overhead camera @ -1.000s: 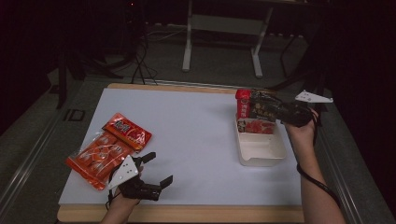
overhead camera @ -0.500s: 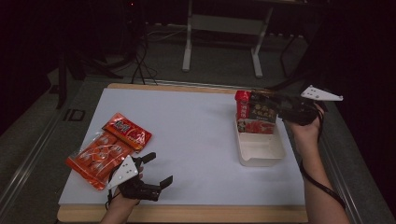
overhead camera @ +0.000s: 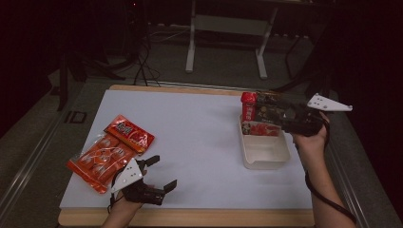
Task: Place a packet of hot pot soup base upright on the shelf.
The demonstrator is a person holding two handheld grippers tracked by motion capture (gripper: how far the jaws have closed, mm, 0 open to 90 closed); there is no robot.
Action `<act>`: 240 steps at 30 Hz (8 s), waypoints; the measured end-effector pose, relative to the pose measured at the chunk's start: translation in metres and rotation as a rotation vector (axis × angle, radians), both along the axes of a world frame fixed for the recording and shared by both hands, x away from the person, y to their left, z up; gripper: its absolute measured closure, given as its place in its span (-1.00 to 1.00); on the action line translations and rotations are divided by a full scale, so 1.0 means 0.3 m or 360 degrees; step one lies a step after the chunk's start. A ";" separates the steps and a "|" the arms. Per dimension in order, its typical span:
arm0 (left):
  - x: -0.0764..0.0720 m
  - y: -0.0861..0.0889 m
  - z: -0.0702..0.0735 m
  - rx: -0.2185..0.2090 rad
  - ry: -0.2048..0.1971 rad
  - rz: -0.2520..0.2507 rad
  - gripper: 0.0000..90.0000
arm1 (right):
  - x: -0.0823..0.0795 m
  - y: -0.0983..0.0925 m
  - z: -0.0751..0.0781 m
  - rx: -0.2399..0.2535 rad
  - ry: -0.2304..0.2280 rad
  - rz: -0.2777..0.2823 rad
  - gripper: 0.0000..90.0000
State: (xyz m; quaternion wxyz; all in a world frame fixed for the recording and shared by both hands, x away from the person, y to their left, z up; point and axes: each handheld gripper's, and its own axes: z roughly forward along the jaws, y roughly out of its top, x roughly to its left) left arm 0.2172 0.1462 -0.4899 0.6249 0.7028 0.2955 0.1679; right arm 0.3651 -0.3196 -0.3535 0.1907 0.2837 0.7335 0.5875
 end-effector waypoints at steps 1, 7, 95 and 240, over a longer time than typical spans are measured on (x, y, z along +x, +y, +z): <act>-0.001 -0.001 0.002 -0.0006 -0.0005 -0.0002 -0.96 | -0.009 0.013 -0.004 -0.0011 0.0001 0.0012 -0.47; -0.003 0.000 0.016 -0.0045 0.0028 -0.0020 -0.87 | -0.056 0.069 -0.027 0.0065 0.0040 0.0100 -0.70; 0.258 0.759 -0.115 0.0874 0.0822 0.0881 1.00 | -0.295 0.199 -0.196 0.0043 0.0054 0.0460 -0.68; 0.190 0.034 -0.084 0.0664 0.0817 0.0384 1.00 | -0.307 0.183 -0.188 0.0032 0.0037 0.0466 -0.67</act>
